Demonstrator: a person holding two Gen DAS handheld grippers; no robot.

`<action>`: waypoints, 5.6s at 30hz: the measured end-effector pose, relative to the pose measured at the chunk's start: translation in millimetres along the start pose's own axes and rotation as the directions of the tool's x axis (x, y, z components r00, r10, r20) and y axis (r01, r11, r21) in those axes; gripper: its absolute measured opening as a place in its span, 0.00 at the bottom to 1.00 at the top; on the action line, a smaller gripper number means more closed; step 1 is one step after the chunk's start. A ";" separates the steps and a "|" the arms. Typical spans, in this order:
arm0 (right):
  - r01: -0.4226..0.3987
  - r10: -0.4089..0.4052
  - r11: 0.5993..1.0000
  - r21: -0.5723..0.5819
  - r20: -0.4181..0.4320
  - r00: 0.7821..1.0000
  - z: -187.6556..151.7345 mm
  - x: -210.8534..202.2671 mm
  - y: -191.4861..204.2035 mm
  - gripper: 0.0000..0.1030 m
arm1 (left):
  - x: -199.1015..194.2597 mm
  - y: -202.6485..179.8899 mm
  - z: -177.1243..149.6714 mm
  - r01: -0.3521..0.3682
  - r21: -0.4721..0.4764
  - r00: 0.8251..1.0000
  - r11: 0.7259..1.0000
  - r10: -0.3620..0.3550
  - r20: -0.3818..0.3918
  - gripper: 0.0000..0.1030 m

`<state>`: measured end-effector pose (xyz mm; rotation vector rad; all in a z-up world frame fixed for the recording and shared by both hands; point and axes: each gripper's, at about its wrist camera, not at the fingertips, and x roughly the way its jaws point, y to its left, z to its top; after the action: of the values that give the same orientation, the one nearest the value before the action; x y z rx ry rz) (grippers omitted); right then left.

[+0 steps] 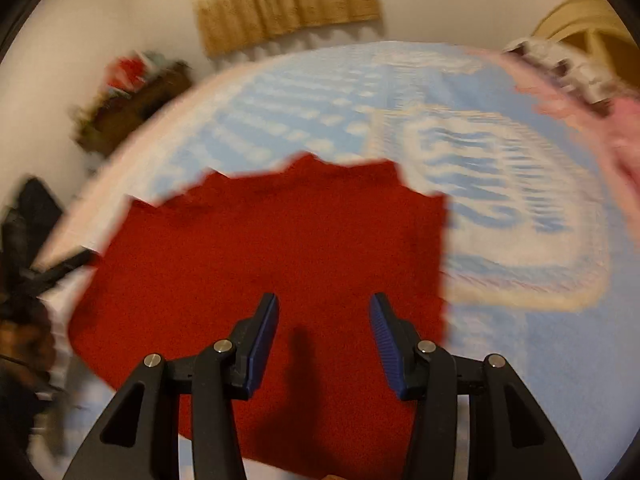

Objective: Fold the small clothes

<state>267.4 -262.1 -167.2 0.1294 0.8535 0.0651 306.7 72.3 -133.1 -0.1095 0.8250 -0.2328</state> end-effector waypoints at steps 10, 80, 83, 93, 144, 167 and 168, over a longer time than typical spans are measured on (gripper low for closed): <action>-0.009 0.015 0.992 0.127 -0.048 0.999 -39.2 -20.2 -32.3 0.25 | -9.1 4.8 -20.8 0.025 -0.037 1.000 0.999 -0.025 0.002 0.77; 0.043 -0.036 0.967 -0.250 0.036 0.999 -69.3 -8.3 153.3 0.49 | -6.6 2.9 -70.4 -0.046 -0.012 0.999 0.999 0.046 -0.015 1.00; 0.066 -0.061 0.953 -0.296 0.028 0.998 -75.0 -3.5 161.3 0.49 | -7.2 5.6 -70.6 -0.032 -0.025 0.999 0.999 0.031 -0.016 1.00; 0.053 -0.028 0.942 -0.333 0.080 0.996 -78.5 -16.7 177.0 0.49 | -18.9 12.7 -71.9 -0.013 -0.025 0.999 1.000 0.012 -0.037 1.00; 0.053 0.057 0.785 -0.617 0.157 0.986 -104.5 0.0 306.6 0.13 | 79.5 52.8 37.3 0.307 -0.224 0.937 0.925 -0.336 -0.101 0.14; -0.022 0.103 0.939 -0.343 0.220 0.970 -71.4 -49.8 202.0 0.08 | 53.3 -24.7 80.7 0.436 -0.180 0.895 0.882 -0.446 -0.018 0.11; -0.019 0.100 0.944 -0.329 0.230 0.968 -70.0 -52.3 194.9 0.08 | 52.8 -30.4 82.3 0.439 -0.173 0.893 0.881 -0.449 -0.019 0.11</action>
<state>179.2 -68.6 -146.4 -0.1457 0.5824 0.2416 397.1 30.3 -109.6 -0.4538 0.8695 -0.6049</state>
